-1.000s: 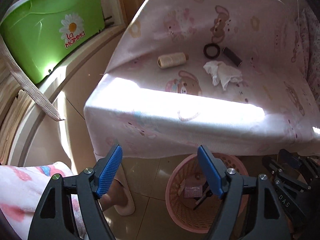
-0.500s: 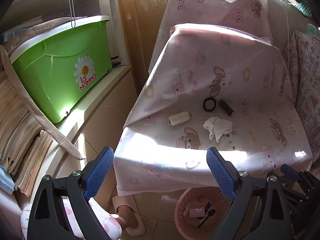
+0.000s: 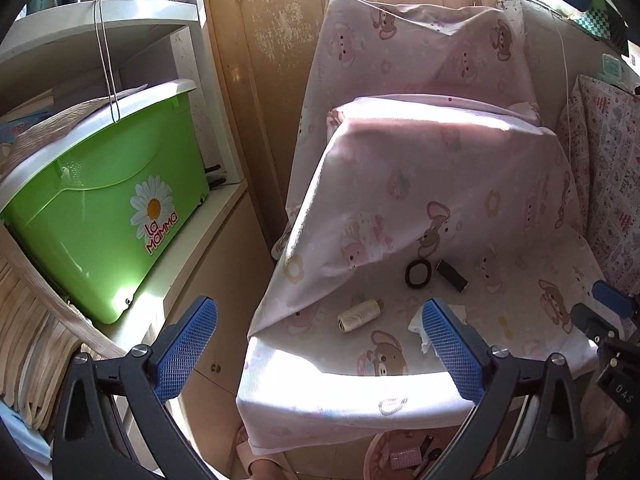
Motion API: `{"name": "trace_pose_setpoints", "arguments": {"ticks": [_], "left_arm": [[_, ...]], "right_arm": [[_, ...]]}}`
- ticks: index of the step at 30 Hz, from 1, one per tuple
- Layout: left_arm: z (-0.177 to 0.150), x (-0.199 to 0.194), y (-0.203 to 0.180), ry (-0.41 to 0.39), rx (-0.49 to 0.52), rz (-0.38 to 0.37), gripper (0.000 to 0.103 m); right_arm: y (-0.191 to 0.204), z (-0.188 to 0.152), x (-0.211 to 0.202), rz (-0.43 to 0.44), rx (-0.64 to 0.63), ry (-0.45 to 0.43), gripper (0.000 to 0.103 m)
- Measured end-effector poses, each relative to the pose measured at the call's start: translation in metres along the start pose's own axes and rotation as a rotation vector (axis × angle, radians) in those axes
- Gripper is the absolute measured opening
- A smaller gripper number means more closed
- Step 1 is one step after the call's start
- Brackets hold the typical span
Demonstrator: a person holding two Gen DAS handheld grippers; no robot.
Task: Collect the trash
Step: 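Move both tools back up toward the remaining items on the seat, then grasp the cream thread spool with the left tool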
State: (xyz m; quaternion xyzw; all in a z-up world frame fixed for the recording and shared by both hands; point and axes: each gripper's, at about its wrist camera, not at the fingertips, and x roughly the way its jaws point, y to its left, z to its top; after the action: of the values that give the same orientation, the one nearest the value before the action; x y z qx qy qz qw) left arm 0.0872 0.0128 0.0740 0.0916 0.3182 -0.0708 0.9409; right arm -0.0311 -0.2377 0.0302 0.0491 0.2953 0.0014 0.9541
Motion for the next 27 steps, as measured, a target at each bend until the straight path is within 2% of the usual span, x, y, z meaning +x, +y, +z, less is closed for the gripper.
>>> {"name": "trace_pose_setpoints", "arguments": {"ticks": [3,5,7,11,14,17,19,22,27], "left_arm": [[0.01,0.015,0.005,0.004,-0.017,0.007,0.102],[0.014,0.031,0.009,0.028,-0.023,0.009,0.102],[0.014,0.048,0.013,0.065,-0.03,-0.012,0.102],[0.004,0.08,0.02,0.127,-0.081,-0.053,0.102],[-0.009,0.092,0.028,0.113,-0.166,-0.043,0.102],[-0.017,0.113,0.027,0.191,-0.206,-0.083,0.102],[-0.02,0.123,0.025,0.214,-0.258,-0.109,0.102],[-0.028,0.135,0.023,0.219,-0.335,0.01,0.102],[-0.03,0.152,0.01,0.259,-0.374,-0.028,0.102]], "right_arm": [[-0.006,0.032,0.008,0.035,0.004,-0.025,0.056],[-0.009,0.043,0.012,0.034,-0.013,-0.037,0.06],[-0.012,0.047,0.019,0.029,-0.04,-0.046,0.061],[-0.023,0.04,0.04,-0.017,-0.067,-0.021,0.061],[-0.035,0.03,0.057,-0.03,-0.01,0.012,0.061],[-0.038,0.027,0.074,-0.026,0.027,0.048,0.061],[-0.033,0.027,0.082,-0.02,0.015,0.054,0.061],[-0.02,0.025,0.092,-0.042,-0.05,0.053,0.061],[-0.011,0.018,0.104,-0.036,-0.089,0.094,0.061]]}}
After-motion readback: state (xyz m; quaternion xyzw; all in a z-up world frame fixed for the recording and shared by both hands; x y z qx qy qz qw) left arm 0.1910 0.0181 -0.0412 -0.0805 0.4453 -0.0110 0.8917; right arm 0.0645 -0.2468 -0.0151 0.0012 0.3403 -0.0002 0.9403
